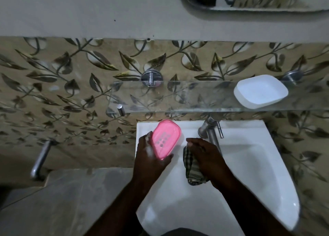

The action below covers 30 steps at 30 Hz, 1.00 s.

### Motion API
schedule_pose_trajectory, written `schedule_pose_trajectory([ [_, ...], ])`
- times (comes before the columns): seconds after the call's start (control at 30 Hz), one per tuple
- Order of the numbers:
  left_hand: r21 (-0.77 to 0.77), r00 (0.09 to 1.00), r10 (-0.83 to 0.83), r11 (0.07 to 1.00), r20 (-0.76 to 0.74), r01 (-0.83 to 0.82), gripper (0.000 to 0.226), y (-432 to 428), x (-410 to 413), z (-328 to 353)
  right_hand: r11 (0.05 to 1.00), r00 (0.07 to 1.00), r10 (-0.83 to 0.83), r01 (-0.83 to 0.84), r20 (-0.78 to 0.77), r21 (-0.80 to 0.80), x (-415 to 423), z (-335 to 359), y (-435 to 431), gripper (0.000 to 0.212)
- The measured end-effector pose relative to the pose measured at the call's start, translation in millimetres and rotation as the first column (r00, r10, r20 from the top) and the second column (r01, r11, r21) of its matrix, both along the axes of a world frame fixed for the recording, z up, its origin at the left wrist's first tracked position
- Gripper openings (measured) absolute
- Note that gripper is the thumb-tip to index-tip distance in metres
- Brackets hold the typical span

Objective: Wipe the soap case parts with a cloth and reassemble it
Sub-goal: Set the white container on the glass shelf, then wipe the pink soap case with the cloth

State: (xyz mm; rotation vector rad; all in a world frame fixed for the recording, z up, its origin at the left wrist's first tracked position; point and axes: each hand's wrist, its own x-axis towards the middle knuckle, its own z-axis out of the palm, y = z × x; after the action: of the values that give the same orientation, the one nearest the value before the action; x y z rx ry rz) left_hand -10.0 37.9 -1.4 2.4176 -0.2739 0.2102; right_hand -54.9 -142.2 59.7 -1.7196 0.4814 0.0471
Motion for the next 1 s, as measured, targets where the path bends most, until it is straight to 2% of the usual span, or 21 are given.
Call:
schedule_pose_trajectory([
  [0.1,-0.108,0.995,-0.078,0.992,-0.057,0.071,0.104,-6,-13,11,0.995,1.000,-0.023,0.024,-0.016,0.097,5,8,6,0.016],
  [0.3,-0.400,0.975,-0.177,0.910,-0.134,0.110,0.097,0,-14,8,0.997,0.997,-0.075,0.075,0.024,0.022,11,12,9,0.019],
  [0.43,-0.456,0.963,-0.219,0.881,-0.158,0.125,0.103,-2,-22,13,0.997,0.997,-0.071,0.071,0.004,-0.023,16,9,6,0.017],
  [0.5,-0.548,0.936,-0.257,0.832,-0.239,0.089,0.096,-4,-23,24,0.993,0.997,-0.076,0.075,-0.008,-0.092,17,9,1,0.015],
  [0.57,-0.686,0.870,-0.335,0.728,-0.362,-0.005,0.079,-4,-19,36,0.992,0.998,-0.058,0.055,-0.027,-0.110,15,12,-2,0.015],
  [0.63,-0.755,0.797,-0.376,0.638,-0.473,-0.147,0.066,2,-7,38,0.999,0.998,-0.012,0.009,-0.060,-0.043,11,17,-4,0.017],
  [0.67,-0.773,0.742,-0.417,0.598,-0.524,-0.209,0.071,6,0,36,1.000,0.997,0.015,-0.014,-0.075,0.004,9,19,-4,0.018],
  [0.73,-0.807,0.565,-0.581,0.481,-0.586,-0.343,0.082,11,13,29,0.998,0.994,0.059,-0.056,-0.096,0.036,8,23,-2,0.018],
  [0.8,-0.813,0.410,-0.731,0.345,-0.546,-0.469,0.083,12,18,22,0.995,0.991,0.095,-0.093,-0.090,0.020,9,26,2,0.017],
  [0.9,-0.777,0.253,-0.842,0.268,-0.476,-0.569,0.085,7,13,13,0.988,0.989,0.135,-0.139,-0.063,-0.061,14,28,8,0.018],
  [0.93,-0.778,0.232,-0.865,0.245,-0.445,-0.579,0.084,5,11,10,0.984,0.988,0.144,-0.148,-0.056,-0.094,14,28,8,0.018],
  [1.0,-0.789,0.254,-0.884,0.181,-0.392,-0.587,0.078,3,9,9,0.978,0.986,0.167,-0.169,-0.024,-0.121,15,31,7,0.017],
])
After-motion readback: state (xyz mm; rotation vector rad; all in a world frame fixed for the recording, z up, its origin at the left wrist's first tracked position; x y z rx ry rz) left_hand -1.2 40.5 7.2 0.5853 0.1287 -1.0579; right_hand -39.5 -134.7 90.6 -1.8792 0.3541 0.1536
